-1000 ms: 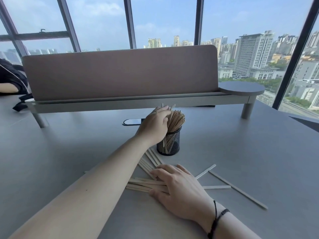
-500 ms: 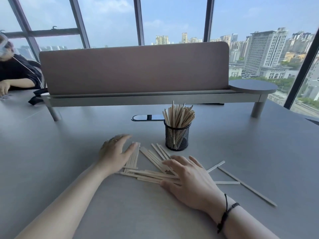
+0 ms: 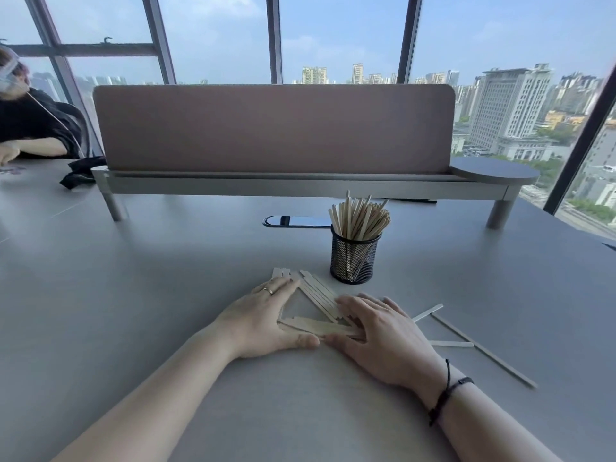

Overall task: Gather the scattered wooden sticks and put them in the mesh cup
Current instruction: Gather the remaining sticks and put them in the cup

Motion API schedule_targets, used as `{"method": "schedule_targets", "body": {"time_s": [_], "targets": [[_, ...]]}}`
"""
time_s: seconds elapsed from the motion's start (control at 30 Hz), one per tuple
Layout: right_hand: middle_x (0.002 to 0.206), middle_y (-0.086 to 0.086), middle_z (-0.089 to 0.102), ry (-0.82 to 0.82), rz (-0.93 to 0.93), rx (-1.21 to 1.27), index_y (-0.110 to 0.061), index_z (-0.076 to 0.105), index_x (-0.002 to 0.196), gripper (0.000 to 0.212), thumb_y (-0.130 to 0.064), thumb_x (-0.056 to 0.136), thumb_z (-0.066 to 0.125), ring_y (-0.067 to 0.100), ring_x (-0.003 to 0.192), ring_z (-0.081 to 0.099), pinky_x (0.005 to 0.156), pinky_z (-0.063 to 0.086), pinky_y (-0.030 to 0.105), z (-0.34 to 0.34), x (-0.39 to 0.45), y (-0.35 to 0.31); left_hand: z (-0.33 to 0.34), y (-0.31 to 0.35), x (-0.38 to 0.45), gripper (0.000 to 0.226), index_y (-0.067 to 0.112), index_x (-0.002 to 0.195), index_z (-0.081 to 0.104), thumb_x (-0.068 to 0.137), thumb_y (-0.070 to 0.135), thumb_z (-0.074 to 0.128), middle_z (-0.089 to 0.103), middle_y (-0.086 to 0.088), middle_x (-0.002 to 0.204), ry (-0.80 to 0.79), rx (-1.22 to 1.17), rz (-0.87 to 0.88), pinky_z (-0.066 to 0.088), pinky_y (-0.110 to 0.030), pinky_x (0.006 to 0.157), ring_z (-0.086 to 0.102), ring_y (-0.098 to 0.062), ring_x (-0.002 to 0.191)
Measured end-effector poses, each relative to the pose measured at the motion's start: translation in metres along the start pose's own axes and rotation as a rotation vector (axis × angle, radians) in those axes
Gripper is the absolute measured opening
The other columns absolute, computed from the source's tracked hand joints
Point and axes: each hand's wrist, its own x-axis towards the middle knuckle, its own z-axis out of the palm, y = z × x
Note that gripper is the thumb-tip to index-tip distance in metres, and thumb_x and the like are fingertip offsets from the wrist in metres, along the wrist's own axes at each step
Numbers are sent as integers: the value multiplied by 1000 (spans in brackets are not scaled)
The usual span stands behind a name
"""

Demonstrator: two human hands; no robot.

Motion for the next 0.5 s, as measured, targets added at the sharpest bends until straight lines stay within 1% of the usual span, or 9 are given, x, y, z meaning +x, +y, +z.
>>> {"method": "schedule_targets", "body": {"time_s": [0.07, 0.1, 0.17, 0.2, 0.23, 0.3, 0.33, 0.43, 0.5], "targets": [[134, -23, 52, -1, 16, 5, -38, 45, 136, 66, -77, 83, 42, -1, 127, 42, 106, 27, 21, 1, 1, 1, 4, 7, -5, 117, 34, 160, 17, 66, 90, 56, 12, 19, 167, 70, -58, 24, 19, -26, 121, 12, -3, 153], [133, -23, 53, -1, 22, 3, -39, 45, 136, 65, -76, 83, 44, 0, 125, 43, 104, 27, 20, 1, 2, 2, 6, 9, -7, 109, 35, 159, 24, 69, 86, 60, 18, 20, 165, 109, -80, 57, 21, -20, 118, 18, -1, 151], [130, -21, 55, -6, 28, -3, -39, 44, 136, 62, -72, 84, 46, 2, 122, 46, 103, 29, 20, 2, 3, 4, 11, 13, -10, 94, 37, 154, 35, 74, 77, 66, 30, 21, 160, 168, -113, 132, 19, -5, 108, 28, 6, 144], [129, -21, 55, -10, 28, -3, -39, 44, 136, 61, -71, 84, 47, 2, 122, 46, 104, 29, 21, 2, 3, 5, 12, 14, -11, 90, 38, 151, 39, 75, 74, 68, 33, 22, 158, 179, -128, 155, 17, 0, 105, 30, 9, 141], [129, -21, 55, -14, 27, -3, -40, 44, 137, 61, -70, 84, 47, 2, 123, 46, 105, 30, 21, 2, 3, 5, 14, 14, -12, 88, 39, 150, 41, 74, 74, 69, 33, 23, 158, 182, -148, 165, 19, -1, 107, 31, 10, 140], [132, -20, 54, -15, 25, -1, -40, 43, 138, 61, -69, 84, 48, 2, 125, 44, 106, 28, 21, 2, 2, 5, 13, 12, -12, 88, 42, 147, 44, 70, 77, 70, 30, 21, 160, 195, -187, 162, 26, -15, 116, 31, 5, 144], [134, -19, 53, -14, 24, 3, -40, 43, 138, 62, -68, 84, 49, 2, 126, 42, 108, 28, 21, 3, 2, 5, 13, 11, -13, 89, 44, 146, 44, 68, 77, 70, 28, 20, 161, 203, -204, 153, 27, -19, 117, 30, 3, 145], [140, -18, 51, -13, 22, 16, -40, 42, 140, 64, -69, 83, 50, 1, 132, 38, 112, 25, 24, 2, 3, 5, 13, 11, -14, 93, 43, 148, 42, 68, 77, 72, 23, 16, 164, 220, -201, 114, 21, -17, 115, 25, -2, 149], [142, -19, 49, -16, 24, 27, -40, 40, 142, 67, -69, 83, 52, 1, 133, 36, 113, 24, 23, 1, 2, 6, 15, 14, -14, 103, 36, 153, 38, 66, 83, 65, 29, 12, 163, 228, -166, 98, 20, -17, 116, 24, -3, 150]]}}
